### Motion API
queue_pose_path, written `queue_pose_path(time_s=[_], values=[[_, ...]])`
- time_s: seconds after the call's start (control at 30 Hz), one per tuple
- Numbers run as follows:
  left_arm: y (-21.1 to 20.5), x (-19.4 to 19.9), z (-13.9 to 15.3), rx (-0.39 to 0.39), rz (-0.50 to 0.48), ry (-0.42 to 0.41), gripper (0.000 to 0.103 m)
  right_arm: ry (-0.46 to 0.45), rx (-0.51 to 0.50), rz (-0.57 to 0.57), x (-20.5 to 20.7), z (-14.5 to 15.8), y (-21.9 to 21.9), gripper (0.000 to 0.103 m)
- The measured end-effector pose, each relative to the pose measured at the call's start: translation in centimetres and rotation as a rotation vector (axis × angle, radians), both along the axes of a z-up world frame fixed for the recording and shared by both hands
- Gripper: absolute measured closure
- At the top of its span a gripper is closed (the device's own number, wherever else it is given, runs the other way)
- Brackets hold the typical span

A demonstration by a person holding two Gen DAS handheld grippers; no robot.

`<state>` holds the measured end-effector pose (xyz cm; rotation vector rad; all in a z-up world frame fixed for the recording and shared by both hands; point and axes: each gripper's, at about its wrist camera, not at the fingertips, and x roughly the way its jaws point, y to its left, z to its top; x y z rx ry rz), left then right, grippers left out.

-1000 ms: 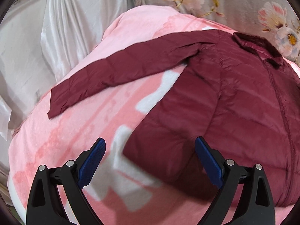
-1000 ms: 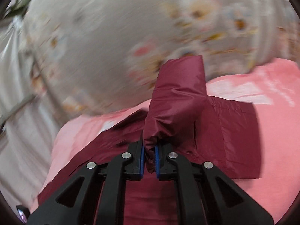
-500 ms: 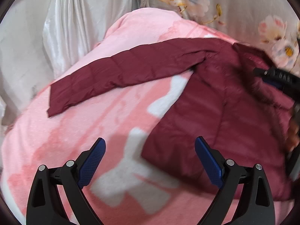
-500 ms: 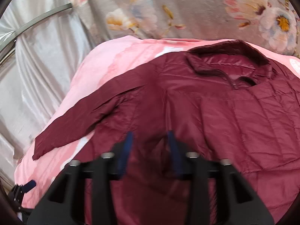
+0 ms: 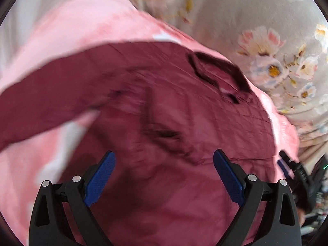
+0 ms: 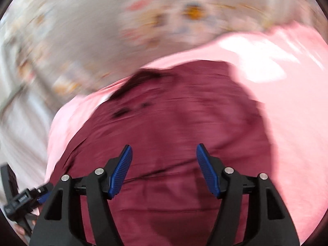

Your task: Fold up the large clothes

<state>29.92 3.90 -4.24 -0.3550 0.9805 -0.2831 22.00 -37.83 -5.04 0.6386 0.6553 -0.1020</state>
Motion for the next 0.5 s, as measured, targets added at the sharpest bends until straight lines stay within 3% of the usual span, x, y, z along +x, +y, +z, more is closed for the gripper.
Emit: queue_pose_path(time_s=[0.1, 0.13, 0.2, 0.27, 0.37, 0.4, 0.43, 0.47, 0.5], values=[[-1.1, 2.5, -1.6, -0.073, 0.021, 0.076, 0.012, 0.009, 0.146, -0.056, 0.2, -1.9, -3.8, 0.039], [-1.6, 3.4, -2.1, -0.079, 0.030, 0.093, 0.017, 0.007, 0.212, -0.072, 0.6, -2.7, -5.2, 0.039], [-2.3, 4.4, -2.5, -0.067, 0.027, 0.109, 0.034, 0.010, 0.287, -0.095, 1.3, -3.6, -6.4, 0.039], [-2.6, 4.7, -2.6, -0.023, 0.040, 0.103, 0.069, 0.012, 0.357, -0.123, 2.0, -4.5, -7.7, 0.042], [-3.1, 4.8, -1.9, 0.060, 0.039, 0.062, 0.093, 0.023, 0.394, -0.172, 3.1, -5.5, -9.0, 0.049], [-3.2, 4.9, -1.5, 0.084, 0.038, 0.041, 0.095, 0.029, 0.405, -0.186, 3.6, -5.8, -9.6, 0.052], [-3.3, 5.0, -1.1, 0.099, 0.036, 0.026, 0.098, 0.035, 0.411, -0.192, 3.8, -6.0, -9.9, 0.065], [-3.0, 4.9, -0.8, 0.108, 0.039, 0.010, 0.100, 0.042, 0.420, -0.191, 4.3, -6.2, -10.2, 0.085], [-2.9, 5.1, -0.4, 0.118, 0.044, -0.008, 0.100, 0.047, 0.415, -0.189, 4.5, -6.1, -10.4, 0.096]])
